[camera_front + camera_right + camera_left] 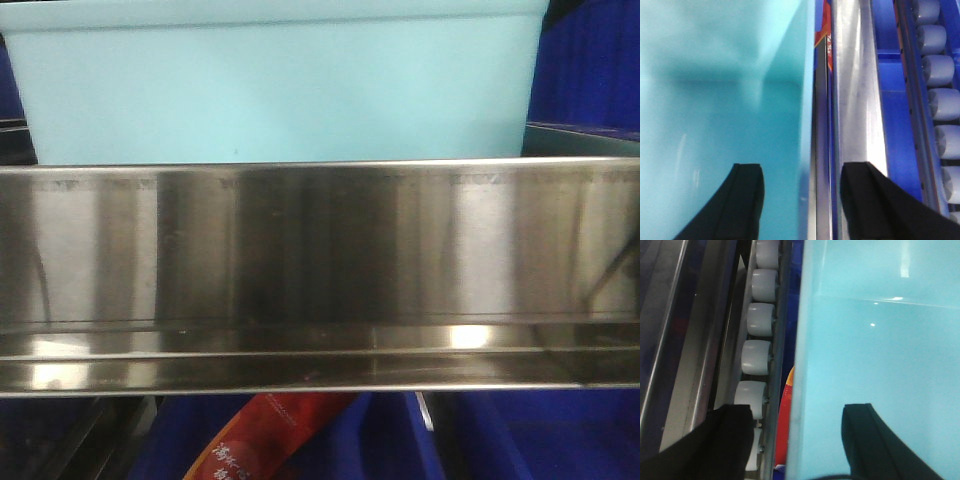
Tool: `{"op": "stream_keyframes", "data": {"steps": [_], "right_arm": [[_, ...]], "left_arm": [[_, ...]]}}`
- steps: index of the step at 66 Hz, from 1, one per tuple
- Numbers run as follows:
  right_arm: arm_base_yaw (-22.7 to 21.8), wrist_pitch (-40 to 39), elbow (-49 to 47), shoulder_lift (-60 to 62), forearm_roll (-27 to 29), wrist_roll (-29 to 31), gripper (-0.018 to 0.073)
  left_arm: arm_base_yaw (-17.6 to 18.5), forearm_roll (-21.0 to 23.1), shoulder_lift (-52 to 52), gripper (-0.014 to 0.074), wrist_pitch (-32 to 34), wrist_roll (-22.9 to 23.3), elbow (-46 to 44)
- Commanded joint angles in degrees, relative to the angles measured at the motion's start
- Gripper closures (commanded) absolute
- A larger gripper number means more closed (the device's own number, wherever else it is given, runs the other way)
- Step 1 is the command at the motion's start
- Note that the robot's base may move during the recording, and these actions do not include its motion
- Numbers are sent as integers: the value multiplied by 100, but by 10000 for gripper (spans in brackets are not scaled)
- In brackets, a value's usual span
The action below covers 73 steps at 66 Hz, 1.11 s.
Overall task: Fetch blue bin and place on conveyor start
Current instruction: 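Close both grippers on the bin's side walls, then lift the bin with both grippers and pull it off the shelf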
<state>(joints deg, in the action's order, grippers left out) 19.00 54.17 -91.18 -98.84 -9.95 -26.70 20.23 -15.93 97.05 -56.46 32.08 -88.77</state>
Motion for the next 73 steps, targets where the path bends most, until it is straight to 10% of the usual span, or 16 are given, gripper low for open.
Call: {"op": "stream_keyframes", "data": {"steps": [1,25,40,73], "right_arm": [[5,-9,-43,18,-85,7,305],[5,82,-43,18,-85,7,401],[5,165,-43,18,-85,7,730],[5,-36,-156,227,-142,-132,713]], "left_arm": [[28,11,-5,288,60,49,10],[28,34,-5,327,170,49,10],[28,34,-5,673,181,49,10],[53,-8,-246,707,346,49,-61]]}}
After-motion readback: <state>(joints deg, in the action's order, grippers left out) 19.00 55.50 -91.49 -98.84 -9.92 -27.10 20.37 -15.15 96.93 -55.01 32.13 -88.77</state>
